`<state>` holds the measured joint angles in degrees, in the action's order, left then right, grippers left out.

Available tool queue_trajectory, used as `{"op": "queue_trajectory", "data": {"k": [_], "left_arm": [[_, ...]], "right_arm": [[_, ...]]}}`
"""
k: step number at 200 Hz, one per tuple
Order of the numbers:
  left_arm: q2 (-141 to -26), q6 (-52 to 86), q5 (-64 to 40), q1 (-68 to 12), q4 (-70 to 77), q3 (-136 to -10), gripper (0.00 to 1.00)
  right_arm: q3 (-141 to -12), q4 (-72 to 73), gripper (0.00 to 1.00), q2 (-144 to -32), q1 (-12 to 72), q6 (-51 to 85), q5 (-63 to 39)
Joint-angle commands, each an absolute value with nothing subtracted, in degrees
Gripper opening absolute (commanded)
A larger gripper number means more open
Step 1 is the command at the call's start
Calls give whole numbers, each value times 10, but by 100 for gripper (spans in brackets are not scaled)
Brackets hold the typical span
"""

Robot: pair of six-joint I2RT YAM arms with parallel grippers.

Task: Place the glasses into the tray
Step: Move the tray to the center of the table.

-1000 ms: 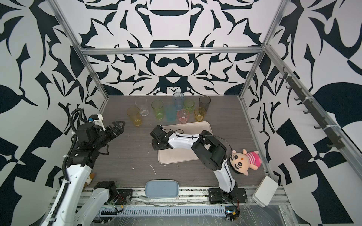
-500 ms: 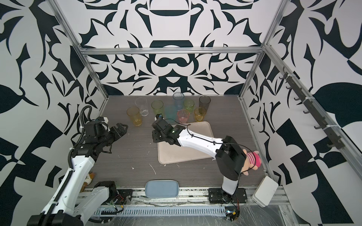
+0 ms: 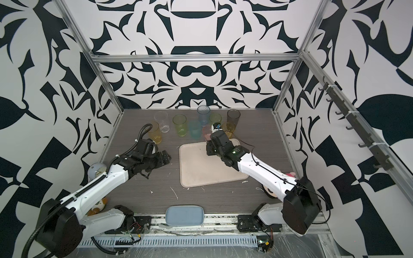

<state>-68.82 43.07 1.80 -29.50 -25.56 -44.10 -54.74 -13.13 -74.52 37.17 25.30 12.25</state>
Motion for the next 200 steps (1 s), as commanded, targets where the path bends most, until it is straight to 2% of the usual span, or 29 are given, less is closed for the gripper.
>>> {"op": "queue_trajectory", "data": {"k": [1,16,18,36,77,88,123,169,200], "left_arm": [[-725,459,52,-330,-252,-476,88],[-771,465,60,-353,-257,-494,86],[-775,467,61,-355,-258,-496,82],[-812,472,65,-378,-256,-514,73],[-886,488,51,-397,-258,-544,56],[-899,497,51,-399,-256,-545,51],[-934,508,58,-406,-252,-550,45],[-956,509,56,-406,-240,-551,22],[-966,509,56,-406,-239,-552,18]], "right_arm": [[-507,-79,41,-704,352,207,174],[-467,-52,41,-679,339,186,192],[-461,-49,41,-675,338,184,194],[-422,-25,42,-650,322,163,204],[-369,34,45,-642,300,174,188],[-371,40,45,-653,299,173,186],[-388,26,45,-681,300,174,175],[-392,27,45,-692,299,176,166],[-397,19,45,-697,299,176,165]]}}
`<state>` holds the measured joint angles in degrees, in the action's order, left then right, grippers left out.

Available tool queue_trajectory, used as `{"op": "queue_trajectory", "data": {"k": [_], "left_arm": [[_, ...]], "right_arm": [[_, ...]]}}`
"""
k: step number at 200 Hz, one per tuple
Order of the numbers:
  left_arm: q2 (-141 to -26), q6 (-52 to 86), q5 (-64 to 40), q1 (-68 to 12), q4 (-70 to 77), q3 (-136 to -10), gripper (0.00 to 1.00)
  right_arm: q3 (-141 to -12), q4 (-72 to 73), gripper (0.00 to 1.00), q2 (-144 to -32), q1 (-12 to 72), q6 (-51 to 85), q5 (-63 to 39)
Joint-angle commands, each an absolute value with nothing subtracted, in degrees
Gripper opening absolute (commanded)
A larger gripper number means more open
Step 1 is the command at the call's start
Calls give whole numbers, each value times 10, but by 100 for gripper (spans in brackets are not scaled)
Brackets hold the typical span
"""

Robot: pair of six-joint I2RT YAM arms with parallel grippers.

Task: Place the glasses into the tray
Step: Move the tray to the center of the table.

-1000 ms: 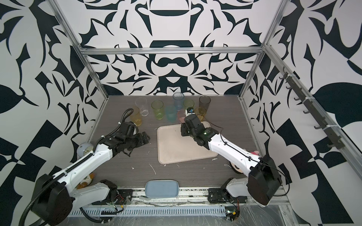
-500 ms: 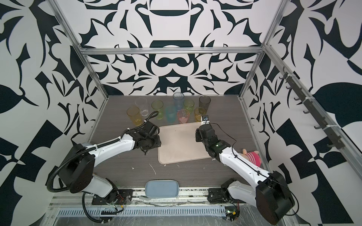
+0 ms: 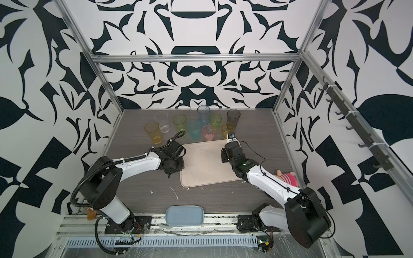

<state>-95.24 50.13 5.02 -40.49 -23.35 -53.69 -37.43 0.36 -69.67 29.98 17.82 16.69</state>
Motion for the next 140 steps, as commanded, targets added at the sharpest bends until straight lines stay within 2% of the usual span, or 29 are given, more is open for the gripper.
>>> {"op": "queue_trajectory", "data": {"k": [1,95,140], "left_arm": [[-966,509,56,-406,-239,-552,18],[-979,469,57,-394,-275,-556,2],[-942,403,36,-349,-300,-530,1]], "right_arm": [[-397,19,45,-698,299,176,166],[-402,20,45,-712,299,174,157],[-406,18,45,-716,300,174,155]]}}
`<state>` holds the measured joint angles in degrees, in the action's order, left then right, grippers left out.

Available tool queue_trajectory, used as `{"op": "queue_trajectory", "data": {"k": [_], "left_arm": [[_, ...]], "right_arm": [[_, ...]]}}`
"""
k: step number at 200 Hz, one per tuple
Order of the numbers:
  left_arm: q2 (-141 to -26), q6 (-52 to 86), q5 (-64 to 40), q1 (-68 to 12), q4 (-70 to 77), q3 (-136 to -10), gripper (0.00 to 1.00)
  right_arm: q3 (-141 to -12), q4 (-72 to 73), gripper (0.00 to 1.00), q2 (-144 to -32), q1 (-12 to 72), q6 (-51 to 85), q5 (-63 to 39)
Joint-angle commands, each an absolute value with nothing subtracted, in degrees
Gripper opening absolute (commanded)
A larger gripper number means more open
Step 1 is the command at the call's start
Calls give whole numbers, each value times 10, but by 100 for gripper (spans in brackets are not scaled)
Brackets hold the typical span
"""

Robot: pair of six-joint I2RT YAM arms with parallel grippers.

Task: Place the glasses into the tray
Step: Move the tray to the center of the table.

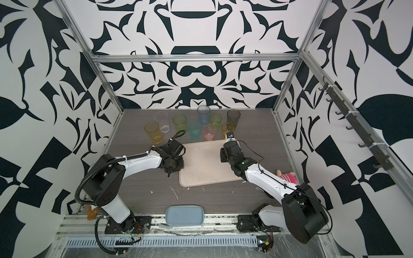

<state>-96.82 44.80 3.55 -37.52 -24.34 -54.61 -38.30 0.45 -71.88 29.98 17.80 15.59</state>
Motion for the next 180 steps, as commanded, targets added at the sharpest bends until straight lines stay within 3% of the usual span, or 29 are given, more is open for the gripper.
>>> {"op": "queue_trajectory", "data": {"k": [1,77,180], "left_arm": [[-941,402,36,-347,-301,-529,1],[-859,262,-9,-271,-355,-484,0],[-878,258,13,-241,-340,-489,0]], "right_arm": [[-405,18,45,-716,300,174,155],[-401,24,45,-713,299,172,154],[-389,33,45,-697,300,172,156]]}}
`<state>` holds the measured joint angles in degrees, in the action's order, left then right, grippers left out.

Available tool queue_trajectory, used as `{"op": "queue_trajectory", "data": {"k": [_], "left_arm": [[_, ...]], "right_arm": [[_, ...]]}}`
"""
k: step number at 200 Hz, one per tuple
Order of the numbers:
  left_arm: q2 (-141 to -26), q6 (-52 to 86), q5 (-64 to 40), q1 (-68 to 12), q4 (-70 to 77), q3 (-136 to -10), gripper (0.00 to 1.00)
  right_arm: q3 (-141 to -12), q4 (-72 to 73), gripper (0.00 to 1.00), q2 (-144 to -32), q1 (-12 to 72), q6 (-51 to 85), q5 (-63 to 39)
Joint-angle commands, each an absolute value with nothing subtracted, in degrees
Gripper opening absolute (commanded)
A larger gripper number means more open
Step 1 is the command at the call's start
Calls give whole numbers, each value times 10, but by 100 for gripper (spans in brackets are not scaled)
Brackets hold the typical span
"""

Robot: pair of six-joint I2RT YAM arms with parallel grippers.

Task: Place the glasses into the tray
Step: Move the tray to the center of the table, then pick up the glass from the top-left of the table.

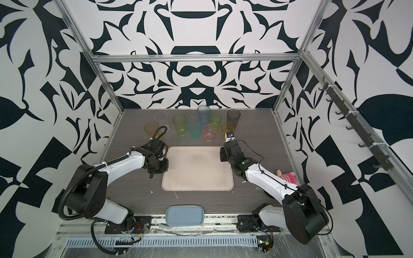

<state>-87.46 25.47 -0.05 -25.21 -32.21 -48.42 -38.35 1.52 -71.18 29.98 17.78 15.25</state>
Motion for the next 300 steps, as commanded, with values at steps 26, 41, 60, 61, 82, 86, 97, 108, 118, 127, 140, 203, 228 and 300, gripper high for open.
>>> {"op": "queue_trajectory", "data": {"k": [26,41,60,61,82,86,97,108,118,127,140,203,228,300], "left_arm": [[-889,264,26,-236,-345,-491,0],[-897,266,31,-236,-351,-494,0],[-900,272,35,-236,-351,-496,3],[-900,273,35,-236,-351,-496,4],[-895,284,39,-236,-364,-506,20],[-893,287,37,-236,-369,-510,23],[-886,304,40,-236,-384,-523,34],[-872,323,48,-236,-396,-532,45],[-857,335,52,-235,-401,-539,51],[-841,342,51,-235,-402,-544,55],[-817,346,53,-230,-403,-552,61],[-744,370,65,-122,-411,-626,76],[-748,373,64,-77,-401,-664,76],[-848,384,19,-6,-413,-789,75]], "right_arm": [[-391,33,45,-700,299,172,154],[-391,33,45,-701,300,172,153],[-392,33,45,-703,299,172,151],[-392,33,45,-703,300,172,151],[-393,33,45,-705,300,172,150],[-392,33,45,-705,300,172,151],[-392,32,45,-705,300,173,151],[-392,33,45,-704,299,173,153],[-392,33,45,-702,299,173,153],[-390,34,45,-701,299,175,152],[-388,36,46,-700,299,175,150],[-388,37,50,-706,299,177,134],[-388,36,53,-707,300,177,131],[-392,40,53,-728,299,179,125]]}}
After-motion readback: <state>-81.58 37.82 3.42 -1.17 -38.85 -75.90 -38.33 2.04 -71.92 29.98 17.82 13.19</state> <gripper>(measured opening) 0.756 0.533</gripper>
